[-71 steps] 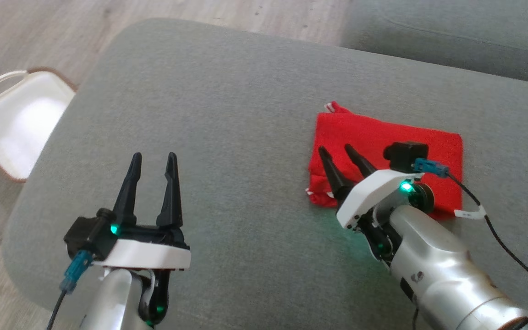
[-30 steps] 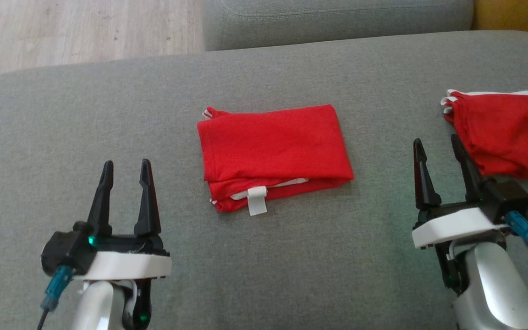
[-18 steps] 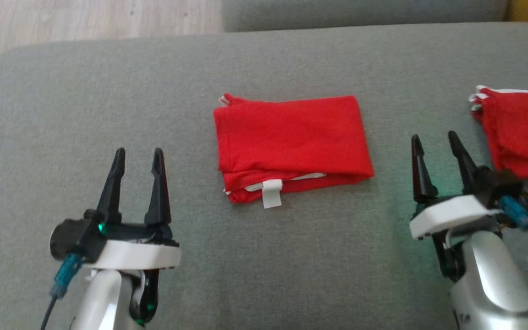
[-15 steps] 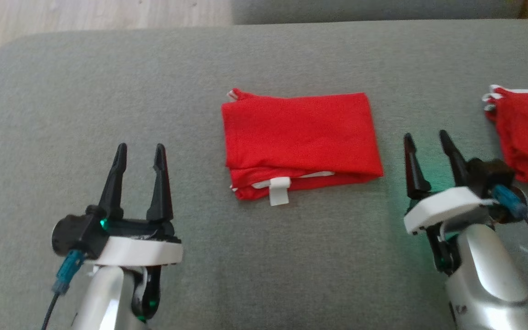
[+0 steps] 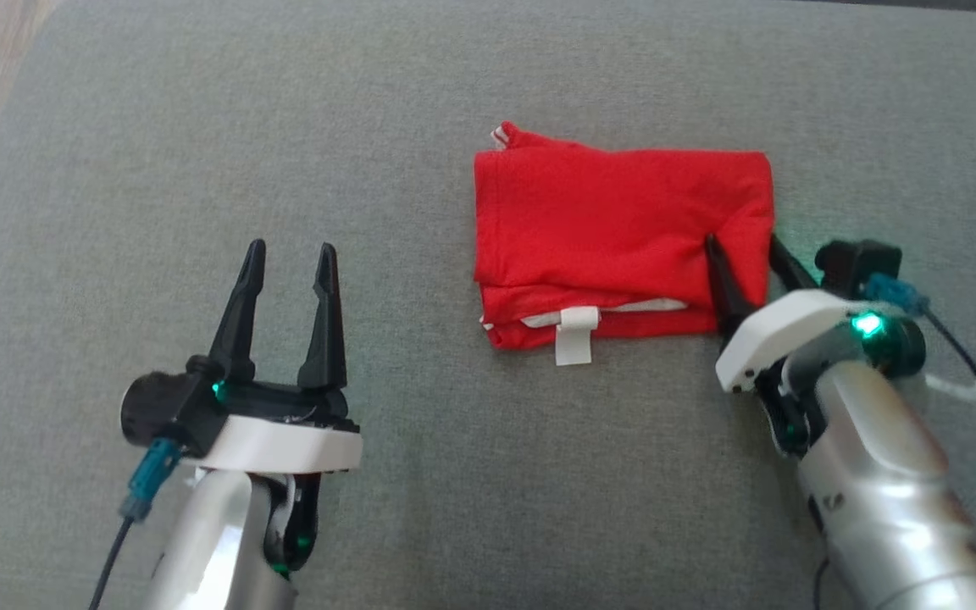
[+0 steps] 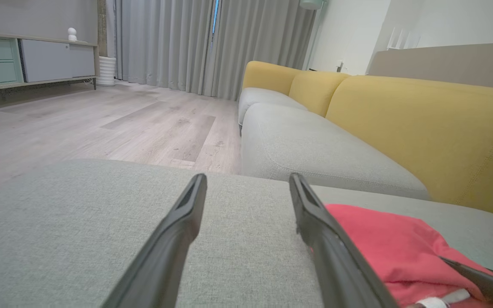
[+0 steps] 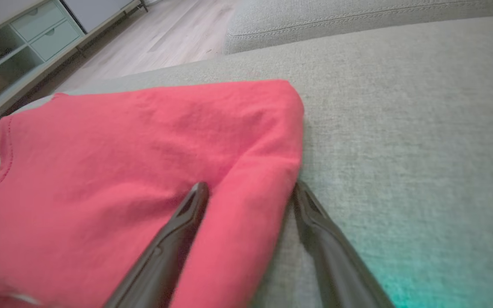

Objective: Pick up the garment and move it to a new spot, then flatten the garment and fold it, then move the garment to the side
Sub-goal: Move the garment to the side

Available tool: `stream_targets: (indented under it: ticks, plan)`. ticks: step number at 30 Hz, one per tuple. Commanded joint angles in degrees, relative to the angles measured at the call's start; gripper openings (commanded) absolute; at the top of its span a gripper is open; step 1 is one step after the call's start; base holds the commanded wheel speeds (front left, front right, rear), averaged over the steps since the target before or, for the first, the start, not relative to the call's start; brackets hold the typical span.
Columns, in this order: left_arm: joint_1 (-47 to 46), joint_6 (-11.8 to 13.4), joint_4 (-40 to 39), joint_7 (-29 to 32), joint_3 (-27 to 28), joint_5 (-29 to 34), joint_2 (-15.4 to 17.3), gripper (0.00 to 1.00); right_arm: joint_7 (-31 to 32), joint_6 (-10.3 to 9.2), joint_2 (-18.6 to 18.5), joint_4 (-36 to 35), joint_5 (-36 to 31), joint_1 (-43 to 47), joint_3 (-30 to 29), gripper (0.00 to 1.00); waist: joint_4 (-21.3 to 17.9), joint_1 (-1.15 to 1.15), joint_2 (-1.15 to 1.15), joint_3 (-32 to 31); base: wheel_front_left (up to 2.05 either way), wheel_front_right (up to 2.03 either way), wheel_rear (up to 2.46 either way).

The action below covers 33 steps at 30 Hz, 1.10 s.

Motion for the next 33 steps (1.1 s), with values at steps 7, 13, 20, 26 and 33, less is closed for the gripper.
stream_targets:
  ticks: [7,13,20,26,33]
  plan:
    - [-2.6,0.1,-1.9,-0.3,0.4,0.2,0.4,1.00,-3.8,0.12,0.8,4.7,-2.9,-3.6,4.9,0.00,-0.6,0.00,0.00,-0.2,0.00,0.00,0.00]
    - [-2.6,-0.1,-2.5,-0.3,-0.1,0.7,0.4,1.00,-7.2,0.12,0.8,5.6,-9.6,-5.7,4.8,0.00,-4.2,0.00,0.00,-1.6,0.00,0.00,0.00]
    - [-3.0,0.2,-3.5,-0.3,-3.3,0.4,0.4,1.00,-8.4,0.12,0.0,2.3,-18.9,-6.5,3.5,0.00,-10.6,0.00,0.00,-3.2,0.00,0.00,0.00]
    - [-4.5,0.8,-4.3,-0.3,-7.5,-0.6,0.4,1.00,-7.4,0.12,-5.9,-2.6,-22.2,-6.7,3.0,0.00,-15.5,0.00,0.00,-3.7,0.00,0.00,0.00]
    - [-6.0,1.9,-6.1,-0.3,-10.9,-1.7,0.4,1.00,-2.7,0.12,-17.1,-9.4,-19.8,-6.5,3.4,0.00,-18.9,0.00,0.00,-2.5,0.00,0.00,0.00]
